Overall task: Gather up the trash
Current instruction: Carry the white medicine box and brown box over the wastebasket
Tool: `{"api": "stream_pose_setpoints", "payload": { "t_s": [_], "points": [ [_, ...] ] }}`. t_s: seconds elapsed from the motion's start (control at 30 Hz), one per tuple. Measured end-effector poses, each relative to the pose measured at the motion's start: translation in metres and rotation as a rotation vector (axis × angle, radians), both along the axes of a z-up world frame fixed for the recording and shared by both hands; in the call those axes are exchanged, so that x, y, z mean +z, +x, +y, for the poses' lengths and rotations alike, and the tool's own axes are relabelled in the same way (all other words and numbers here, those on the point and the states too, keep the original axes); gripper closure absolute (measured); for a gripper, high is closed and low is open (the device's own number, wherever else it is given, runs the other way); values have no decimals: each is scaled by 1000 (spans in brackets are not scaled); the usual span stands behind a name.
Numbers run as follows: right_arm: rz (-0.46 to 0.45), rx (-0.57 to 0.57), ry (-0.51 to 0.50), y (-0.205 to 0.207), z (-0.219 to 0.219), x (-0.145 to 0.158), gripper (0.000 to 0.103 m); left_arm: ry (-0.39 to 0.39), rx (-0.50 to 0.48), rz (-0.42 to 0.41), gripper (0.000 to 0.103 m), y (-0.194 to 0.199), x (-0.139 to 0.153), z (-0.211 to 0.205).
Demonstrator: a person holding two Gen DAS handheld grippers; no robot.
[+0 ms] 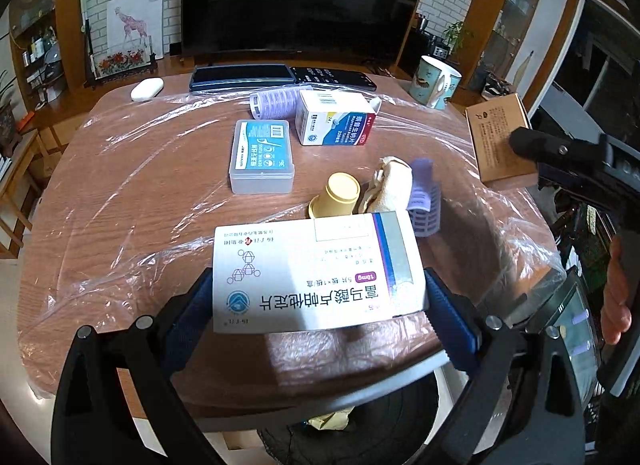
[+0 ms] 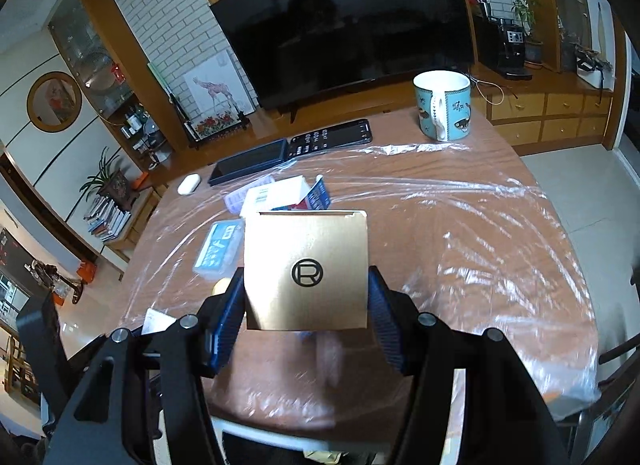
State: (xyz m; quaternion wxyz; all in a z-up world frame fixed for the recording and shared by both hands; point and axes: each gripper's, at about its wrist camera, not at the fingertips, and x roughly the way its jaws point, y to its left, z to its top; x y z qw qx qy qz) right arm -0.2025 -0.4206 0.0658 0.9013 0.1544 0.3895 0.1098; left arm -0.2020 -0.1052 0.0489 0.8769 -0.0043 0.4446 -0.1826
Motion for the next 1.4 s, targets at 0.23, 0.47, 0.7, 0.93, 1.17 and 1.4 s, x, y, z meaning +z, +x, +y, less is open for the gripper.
{"api": "stream_pose_setpoints", "payload": {
  "t_s": [0.23,0.47,0.7,0.93,1.17,1.4],
  "points": [
    [11,-7,9,-36,14,-2,45,-5,-35,-10,5,-14,3,9],
    [43,14,8,-69,28,-11,45,-5,-53,-8,5,-30,2,15],
    [61,75,-14,-91,35,-18,45,-1,-29,-5,5,-48,1,17],
    [81,135,-23,-109,30,-23,45,0,18,-2,5,-69,0,12],
    [114,187,-19,-123,30,-35,45,6,45,8,5,-87,-3,9],
    [136,228,-19,-133,34,-45,45,25,42,15,5,-100,-4,8]
  ]
}}
